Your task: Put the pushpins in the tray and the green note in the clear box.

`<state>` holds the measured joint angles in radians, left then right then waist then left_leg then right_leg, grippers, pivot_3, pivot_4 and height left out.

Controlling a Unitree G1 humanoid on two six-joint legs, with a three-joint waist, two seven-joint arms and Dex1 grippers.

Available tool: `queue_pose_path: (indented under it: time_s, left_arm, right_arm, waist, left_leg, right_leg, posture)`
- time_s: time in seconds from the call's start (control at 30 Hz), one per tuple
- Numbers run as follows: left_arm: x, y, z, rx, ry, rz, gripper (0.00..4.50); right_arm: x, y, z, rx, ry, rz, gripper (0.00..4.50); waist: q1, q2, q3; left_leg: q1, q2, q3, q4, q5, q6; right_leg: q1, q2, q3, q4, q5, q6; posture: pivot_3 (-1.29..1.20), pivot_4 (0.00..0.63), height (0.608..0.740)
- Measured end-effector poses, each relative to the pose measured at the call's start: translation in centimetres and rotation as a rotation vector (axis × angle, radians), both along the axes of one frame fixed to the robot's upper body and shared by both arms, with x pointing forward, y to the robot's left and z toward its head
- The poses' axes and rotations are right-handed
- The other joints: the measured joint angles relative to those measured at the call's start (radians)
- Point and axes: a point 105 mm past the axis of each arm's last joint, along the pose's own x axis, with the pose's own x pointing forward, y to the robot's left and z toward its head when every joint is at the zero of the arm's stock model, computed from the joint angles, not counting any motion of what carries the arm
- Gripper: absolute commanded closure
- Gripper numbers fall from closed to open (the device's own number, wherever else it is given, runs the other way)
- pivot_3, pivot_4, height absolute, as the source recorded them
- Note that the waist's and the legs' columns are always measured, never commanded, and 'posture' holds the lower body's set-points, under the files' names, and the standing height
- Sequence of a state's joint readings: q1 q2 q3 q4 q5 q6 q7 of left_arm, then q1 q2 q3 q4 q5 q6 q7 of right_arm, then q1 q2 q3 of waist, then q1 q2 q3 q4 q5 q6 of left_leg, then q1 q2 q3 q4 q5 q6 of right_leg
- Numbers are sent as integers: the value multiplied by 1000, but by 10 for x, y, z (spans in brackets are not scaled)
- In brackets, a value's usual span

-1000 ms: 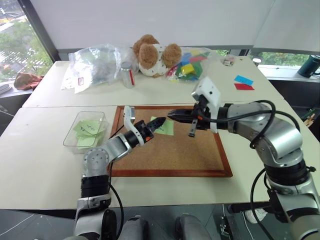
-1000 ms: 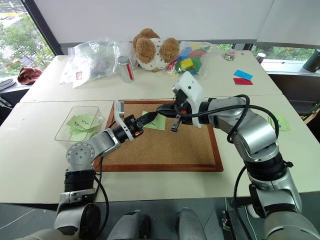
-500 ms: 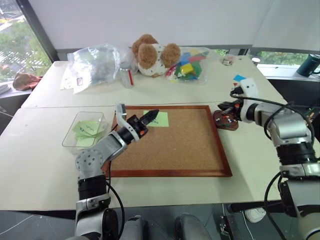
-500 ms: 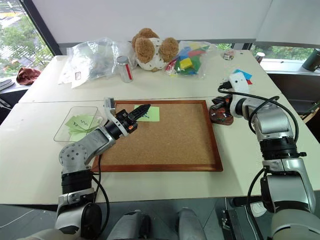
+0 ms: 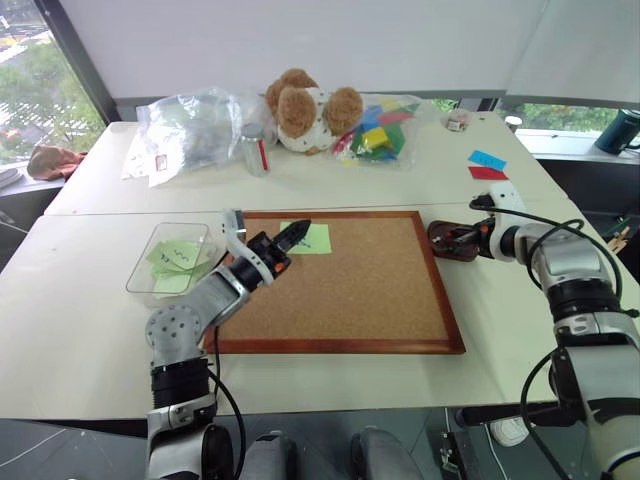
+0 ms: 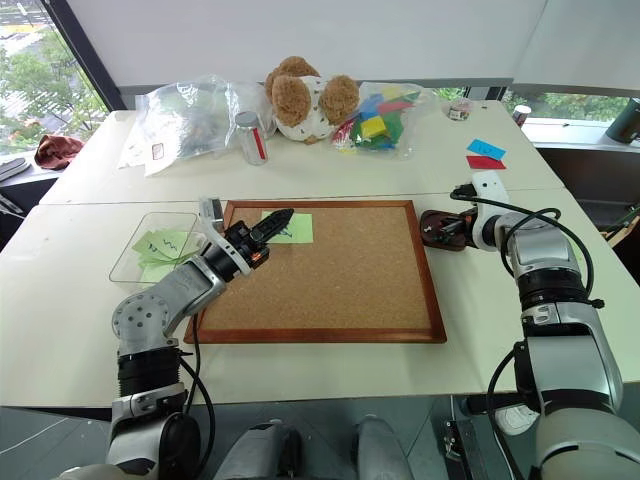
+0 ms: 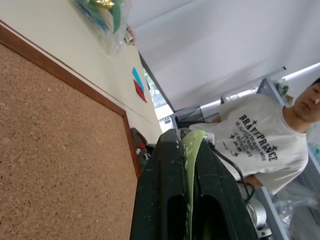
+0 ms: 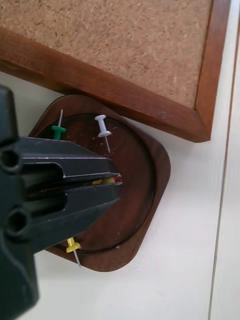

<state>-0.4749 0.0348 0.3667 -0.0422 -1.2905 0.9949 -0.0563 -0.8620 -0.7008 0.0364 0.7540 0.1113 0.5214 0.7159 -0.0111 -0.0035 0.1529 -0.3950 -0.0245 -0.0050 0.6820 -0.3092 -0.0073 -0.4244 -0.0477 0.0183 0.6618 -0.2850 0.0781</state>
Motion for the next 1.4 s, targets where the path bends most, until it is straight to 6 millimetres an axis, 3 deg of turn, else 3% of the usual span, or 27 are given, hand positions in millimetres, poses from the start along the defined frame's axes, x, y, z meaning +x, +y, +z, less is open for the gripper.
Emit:
queue_pose_path:
  time_s: [0.13, 0.27, 0.4, 0.63, 0.8, 0.93, 1.1, 1.23, 1.33, 1.4]
  left_arm:
    - [0, 1, 0, 3, -1, 2, 4500]
    - [0, 2, -1, 9, 1, 5, 4500]
    - [0, 1, -1, 14, 0, -1, 4500]
    - [-1, 1, 1, 56, -23, -5, 4500]
    - [-3, -1, 8, 97, -73, 0, 4500]
    - [-6, 7, 22, 155, -142, 44, 4500]
    - [-9, 33, 48, 223, -224, 205, 4500]
    - [-14, 59, 62, 289, -251, 351, 4500]
    - [-17, 67, 63, 334, -250, 408, 4500]
    - [-21, 98, 64, 496, -242, 541, 4500]
  right_arm:
    - [0, 1, -5, 6, 17, 2, 2149]
    - [0, -1, -2, 12, 5, -3, 61]
    - [0, 3, 4, 21, -2, 10, 18]
    - [-3, 18, 51, 21, -115, 82, 18]
    - [-13, 42, 67, 21, -146, 197, 18]
    - [-31, 78, 78, 7, -174, 385, 18]
    - [-65, 126, 82, 17, -179, 675, 18]
    - [-81, 142, 82, 37, -171, 795, 18]
    - [-86, 148, 83, 48, -172, 838, 18]
    - [-93, 160, 79, 54, -158, 913, 18]
  waist:
    - [0, 0, 0]
    - [0, 0, 0]
    - [-2, 0, 0]
    - [3, 0, 0]
    - [1, 0, 0]
    - [0, 0, 0]
    - [0, 0, 0]
    - [3, 0, 0]
    - [6, 0, 0]
    - [-7, -4, 2]
  left_leg:
    - [0, 0, 0, 0, 0, 0]
    - [0, 0, 0, 0, 0, 0]
    - [0, 0, 0, 0, 0, 0]
    - [0, 0, 0, 0, 0, 0]
    - [0, 0, 0, -1, 0, 0]
    - [0, 0, -1, -1, 0, 0]
    - [0, 0, -1, -1, 0, 0]
    - [0, 0, -1, 0, 0, 0]
    - [0, 0, -1, 0, 0, 0]
    - [0, 1, -1, -2, 0, 0]
  right_leg:
    - [0, 0, 0, 0, 0, 0]
    - [0, 0, 0, 0, 0, 0]
    - [0, 0, 0, 0, 0, 0]
    - [0, 0, 0, 0, 0, 0]
    - [0, 0, 0, 0, 0, 0]
    - [0, 0, 0, 0, 0, 0]
    - [0, 0, 0, 0, 0, 0]
    - [0, -1, 0, 0, 0, 0]
    - [0, -1, 0, 0, 0, 0]
    - [-2, 0, 0, 0, 0, 0]
  posture:
    - [0, 150, 740]
    - [0, 150, 740]
    - [0, 150, 740]
    - [0, 150, 740]
    - [0, 150, 740]
    - [0, 150, 740]
    - [0, 150, 740]
    - [0, 150, 740]
    - [0, 150, 740]
    - [0, 150, 740]
